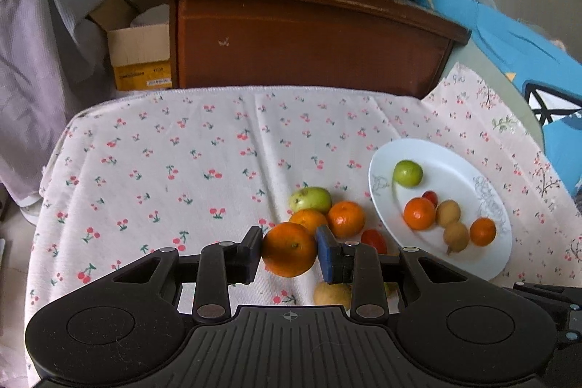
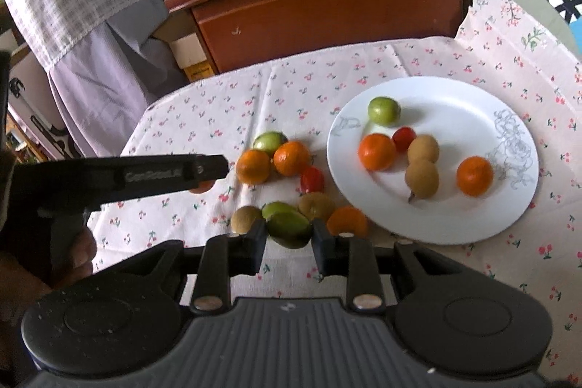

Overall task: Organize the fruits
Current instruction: 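Carry tangerine and green fruit over the plate with both grippers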

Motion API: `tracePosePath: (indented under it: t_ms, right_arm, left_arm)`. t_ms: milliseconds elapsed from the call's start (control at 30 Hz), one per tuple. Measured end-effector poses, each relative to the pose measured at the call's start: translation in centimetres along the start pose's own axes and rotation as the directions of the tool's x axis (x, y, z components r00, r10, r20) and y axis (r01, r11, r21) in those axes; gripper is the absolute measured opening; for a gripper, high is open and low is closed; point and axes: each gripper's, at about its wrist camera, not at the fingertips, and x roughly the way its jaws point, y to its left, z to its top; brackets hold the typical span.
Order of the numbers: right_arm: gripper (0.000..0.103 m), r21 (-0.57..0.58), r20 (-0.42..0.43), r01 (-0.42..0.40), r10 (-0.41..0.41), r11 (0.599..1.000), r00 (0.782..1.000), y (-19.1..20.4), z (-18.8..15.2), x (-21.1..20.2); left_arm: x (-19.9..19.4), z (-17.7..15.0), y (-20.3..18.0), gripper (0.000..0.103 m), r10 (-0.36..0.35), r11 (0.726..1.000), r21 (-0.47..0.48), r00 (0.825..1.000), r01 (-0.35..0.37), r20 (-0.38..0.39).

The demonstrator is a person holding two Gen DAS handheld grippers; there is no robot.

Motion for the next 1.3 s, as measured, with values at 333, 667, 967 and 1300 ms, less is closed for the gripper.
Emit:
tracePosePath:
  t_ms: [333, 667, 967, 1300]
  right_arm:
    - [0.027, 0.032, 0.086, 0.009, -0.012, 0.999, 0.996, -1.0, 2.3, -2.3]
    - [0.027, 0.109, 0.196, 0.055, -0.076, 0.992, 0.978, -4.3, 5.9, -5.1]
    - [0.027, 0.158, 0.191, 0.086, -0.116, 0.984, 0.975, -7.1, 7.4, -5.0]
    - [0.027, 0.278, 0.111, 0.111, -0.146, 0.954, 0.983, -10.8, 8.0, -2.6]
  left_arm:
    - [-1.9, 1.3, -1.0, 0.029, -0.049, 0.999, -0.001, 0.997, 0.049, 0.055]
    - [-2.2, 3.0, -3.8, 0.029, -0.139, 0.989, 0.057, 0.988, 0.135, 0.067]
    - [-0.2, 3.3, -6.7, 0.029, -0.196, 0.971, 0.140, 0.980, 0.193, 0.010]
    - [3.6, 2.2, -8.7, 0.029, -0.224, 0.955, 0.173, 0.969, 0.240, -0.106]
